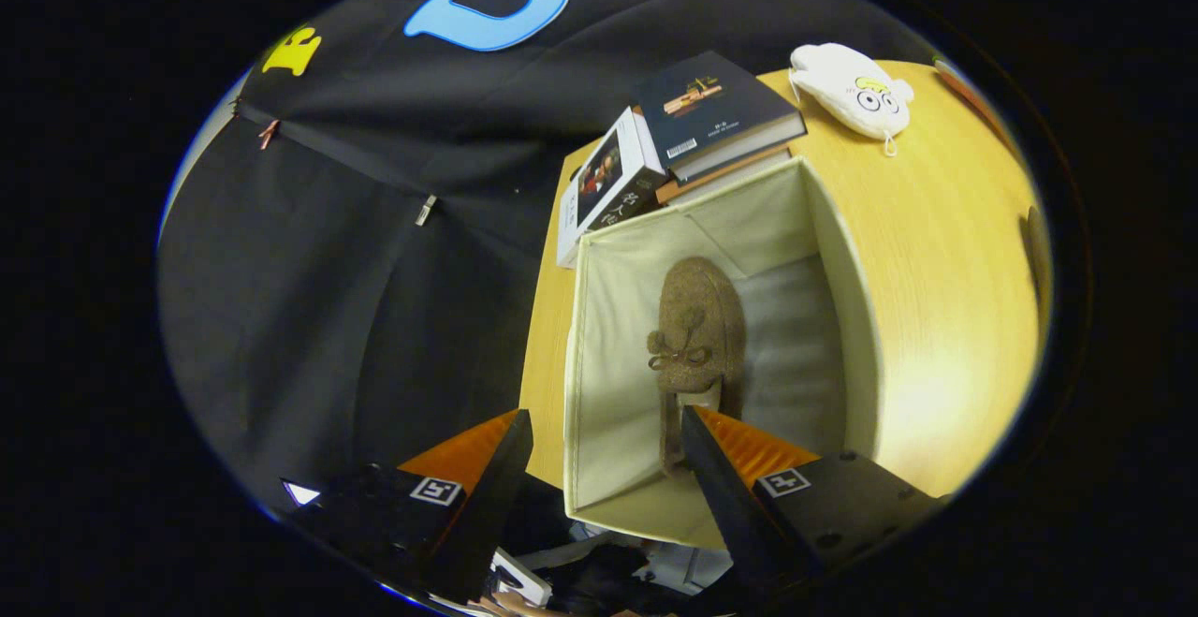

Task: Open the storage box then place both shoes into the box .Put the left shoe in first, then the right shoe, with the right side of both shoes facing outward in a uniform manner.

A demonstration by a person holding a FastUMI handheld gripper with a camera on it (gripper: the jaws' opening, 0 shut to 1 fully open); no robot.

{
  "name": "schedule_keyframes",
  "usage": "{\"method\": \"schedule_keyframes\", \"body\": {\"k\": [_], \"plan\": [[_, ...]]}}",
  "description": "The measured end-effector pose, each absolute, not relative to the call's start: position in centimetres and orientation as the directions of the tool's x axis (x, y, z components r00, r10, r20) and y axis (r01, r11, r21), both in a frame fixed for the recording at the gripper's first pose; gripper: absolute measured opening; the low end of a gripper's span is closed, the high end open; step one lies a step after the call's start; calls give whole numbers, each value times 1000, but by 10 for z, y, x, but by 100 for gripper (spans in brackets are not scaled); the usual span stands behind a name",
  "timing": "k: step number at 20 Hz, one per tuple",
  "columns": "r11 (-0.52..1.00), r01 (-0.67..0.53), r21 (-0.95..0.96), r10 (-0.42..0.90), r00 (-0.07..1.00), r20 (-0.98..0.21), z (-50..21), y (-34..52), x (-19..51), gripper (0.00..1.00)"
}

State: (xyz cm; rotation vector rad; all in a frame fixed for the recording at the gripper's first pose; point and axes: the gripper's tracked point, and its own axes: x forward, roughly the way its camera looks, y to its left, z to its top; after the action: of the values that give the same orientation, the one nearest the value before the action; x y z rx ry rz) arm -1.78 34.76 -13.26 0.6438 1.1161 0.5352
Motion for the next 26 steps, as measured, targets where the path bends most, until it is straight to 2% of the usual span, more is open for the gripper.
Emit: {"method": "schedule_keyframes", "body": {"k": [6, 12, 21, 26], "plan": [[764, -169, 623, 611, 499, -614, -99, 243, -14, 98], [880, -212, 424, 461, 590, -663, -114, 101, -14, 98], [946, -149, 288, 320, 579, -750, -168, -72, -12, 98], [957, -183, 224, 289, 542, -789, -213, -124, -13, 99]]}}
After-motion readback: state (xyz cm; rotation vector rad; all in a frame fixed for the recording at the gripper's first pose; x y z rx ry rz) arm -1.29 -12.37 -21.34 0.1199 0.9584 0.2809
